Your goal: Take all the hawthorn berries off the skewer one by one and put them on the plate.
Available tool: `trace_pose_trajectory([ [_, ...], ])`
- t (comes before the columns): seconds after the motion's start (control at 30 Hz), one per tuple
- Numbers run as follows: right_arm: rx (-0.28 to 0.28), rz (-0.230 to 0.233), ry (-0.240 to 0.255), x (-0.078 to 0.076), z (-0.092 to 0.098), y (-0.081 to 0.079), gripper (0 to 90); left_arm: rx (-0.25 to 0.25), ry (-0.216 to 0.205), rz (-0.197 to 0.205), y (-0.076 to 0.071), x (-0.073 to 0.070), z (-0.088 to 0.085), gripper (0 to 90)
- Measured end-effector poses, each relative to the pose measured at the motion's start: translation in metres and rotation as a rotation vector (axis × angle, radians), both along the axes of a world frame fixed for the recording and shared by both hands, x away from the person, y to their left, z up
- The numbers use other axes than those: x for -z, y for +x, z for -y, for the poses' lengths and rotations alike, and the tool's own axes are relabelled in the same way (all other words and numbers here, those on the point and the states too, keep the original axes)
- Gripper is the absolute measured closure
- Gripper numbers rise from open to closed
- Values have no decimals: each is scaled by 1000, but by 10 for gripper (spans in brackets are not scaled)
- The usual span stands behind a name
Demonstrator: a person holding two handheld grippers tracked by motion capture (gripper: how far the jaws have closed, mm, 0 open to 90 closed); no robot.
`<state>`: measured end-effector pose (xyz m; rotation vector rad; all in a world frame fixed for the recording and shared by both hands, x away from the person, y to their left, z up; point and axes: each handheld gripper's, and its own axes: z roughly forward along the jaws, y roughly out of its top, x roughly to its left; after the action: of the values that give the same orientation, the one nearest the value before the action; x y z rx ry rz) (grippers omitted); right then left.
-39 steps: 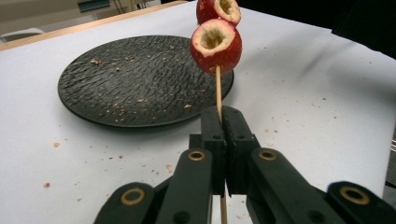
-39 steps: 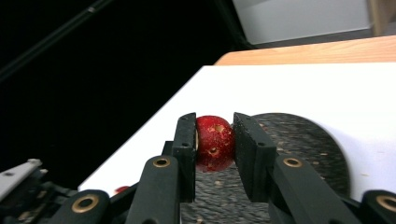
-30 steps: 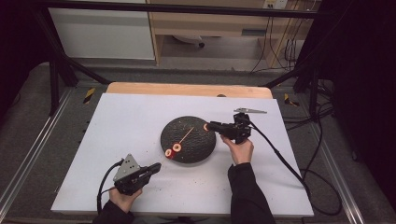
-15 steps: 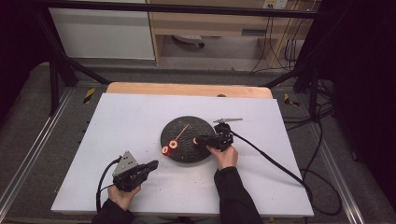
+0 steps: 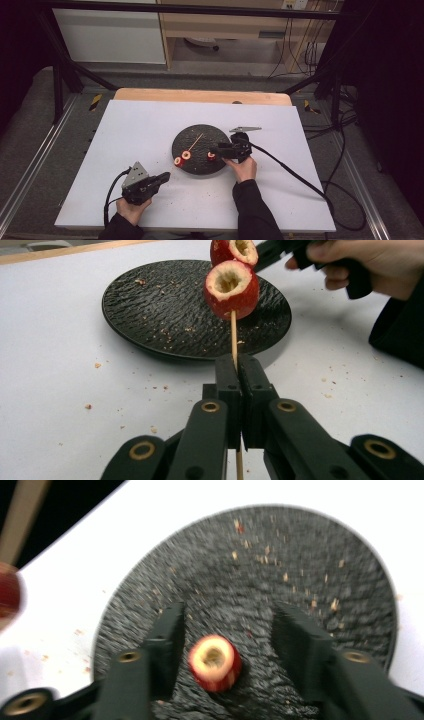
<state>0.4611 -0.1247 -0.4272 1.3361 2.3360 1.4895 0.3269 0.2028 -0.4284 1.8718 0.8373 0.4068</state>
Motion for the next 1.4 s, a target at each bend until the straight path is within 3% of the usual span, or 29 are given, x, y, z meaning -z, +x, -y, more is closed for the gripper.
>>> trace_pose_trajectory([
  [0.13,-12,34,32,-13,3,-11,292,4,1,3,-1,0,1,881],
  [0.3,-65,59,56,-23,4,-28,156,13,4,1,-1,0,3,881],
  [0.5,-117,69,60,-27,3,-48,105,25,8,0,-2,0,9,881],
  [0.83,-150,71,127,-23,-1,-65,137,59,6,13,-7,-1,23,881],
  [0.97,-150,45,186,-20,1,-67,176,72,-6,29,-10,-2,29,881],
  [1.27,-153,22,244,-16,6,-71,273,112,-10,42,-16,-1,42,881],
  [1.4,-165,-12,274,-16,7,-71,341,128,-12,50,-19,-1,45,881],
])
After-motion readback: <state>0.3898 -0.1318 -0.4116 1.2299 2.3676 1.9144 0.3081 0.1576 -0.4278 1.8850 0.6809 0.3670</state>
